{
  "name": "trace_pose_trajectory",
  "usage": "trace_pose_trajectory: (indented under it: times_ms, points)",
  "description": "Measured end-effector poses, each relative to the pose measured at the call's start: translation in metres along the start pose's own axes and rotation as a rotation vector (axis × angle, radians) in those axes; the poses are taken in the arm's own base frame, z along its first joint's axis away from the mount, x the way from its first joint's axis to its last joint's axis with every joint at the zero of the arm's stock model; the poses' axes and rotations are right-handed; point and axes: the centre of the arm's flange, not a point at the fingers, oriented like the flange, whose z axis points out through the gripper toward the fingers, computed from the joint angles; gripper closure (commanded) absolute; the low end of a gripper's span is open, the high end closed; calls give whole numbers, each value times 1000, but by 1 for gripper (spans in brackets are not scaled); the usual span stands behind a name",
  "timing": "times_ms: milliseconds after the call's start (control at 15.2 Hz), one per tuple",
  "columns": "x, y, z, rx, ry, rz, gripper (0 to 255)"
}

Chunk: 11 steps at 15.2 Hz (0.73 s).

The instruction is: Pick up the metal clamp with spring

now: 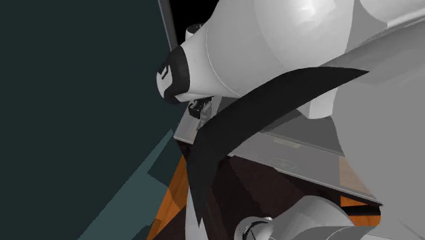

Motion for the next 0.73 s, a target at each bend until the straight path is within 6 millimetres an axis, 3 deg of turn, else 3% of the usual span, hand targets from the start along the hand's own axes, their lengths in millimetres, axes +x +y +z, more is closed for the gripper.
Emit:
trace_pose_trajectory:
  times_ms: [726]
  points:
    - [1, -3, -56, 0, 0, 0, 255]
